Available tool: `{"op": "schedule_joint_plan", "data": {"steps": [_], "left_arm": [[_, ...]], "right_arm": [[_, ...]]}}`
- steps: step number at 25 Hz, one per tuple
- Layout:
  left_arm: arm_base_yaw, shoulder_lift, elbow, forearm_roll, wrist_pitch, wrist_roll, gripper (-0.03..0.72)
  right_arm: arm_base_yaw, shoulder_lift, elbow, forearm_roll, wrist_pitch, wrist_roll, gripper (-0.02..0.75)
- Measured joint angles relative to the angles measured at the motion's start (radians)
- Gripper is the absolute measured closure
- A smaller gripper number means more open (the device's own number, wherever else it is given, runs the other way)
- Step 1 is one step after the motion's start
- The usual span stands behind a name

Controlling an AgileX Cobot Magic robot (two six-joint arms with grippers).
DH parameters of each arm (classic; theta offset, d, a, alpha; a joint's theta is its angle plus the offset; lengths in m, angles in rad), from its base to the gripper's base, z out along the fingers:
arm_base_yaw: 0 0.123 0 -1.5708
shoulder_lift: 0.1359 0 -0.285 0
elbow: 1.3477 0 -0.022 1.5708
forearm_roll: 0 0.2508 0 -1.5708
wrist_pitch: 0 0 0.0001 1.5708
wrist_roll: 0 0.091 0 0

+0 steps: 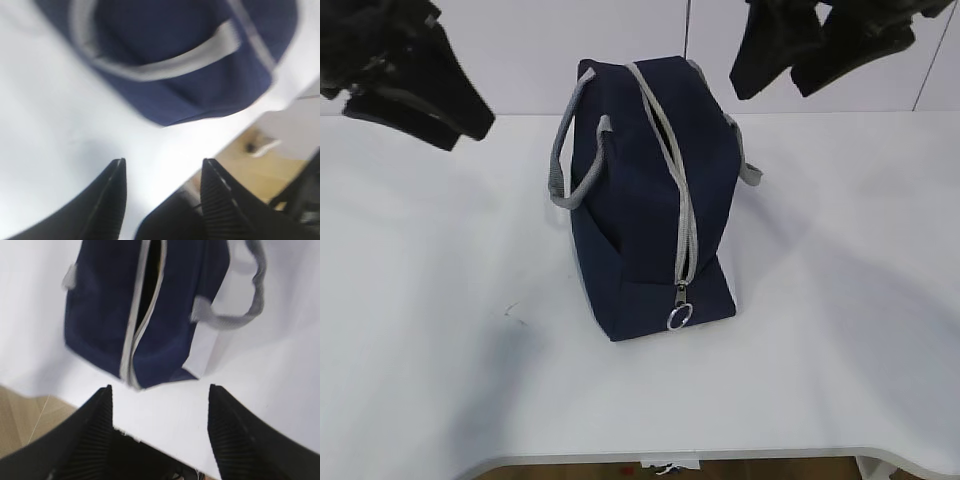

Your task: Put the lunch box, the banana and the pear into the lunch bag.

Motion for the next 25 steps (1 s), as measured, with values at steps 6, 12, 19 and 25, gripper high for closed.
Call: {"op": "schedule_joint_plan", "data": {"steps": [6,12,19,25], "left_arm": [[-0.007,-0.074,0.0,0.18,0.012,-0.077,0.322],[-0.007,-0.103,0.0,0.181,0.019,-0.083,0.322],[-0.007,-0.103,0.0,0.181,0.019,-0.083,0.322],[-0.007,-0.103,0.0,0.154,0.019,-0.083,0.322]], "right_arm": [[0.0,-0.202,0.239,0.057,-0.176,-0.069,0.27],[0.0,-0.362,0.558,0.062,-0.548,-0.194,0.271],[0.0,-0.335,0.683,0.039,-0.753,-0.235,0.27],[0.007,-0.256,0.727,0.012,-0.997,-0.241,0.271]]}}
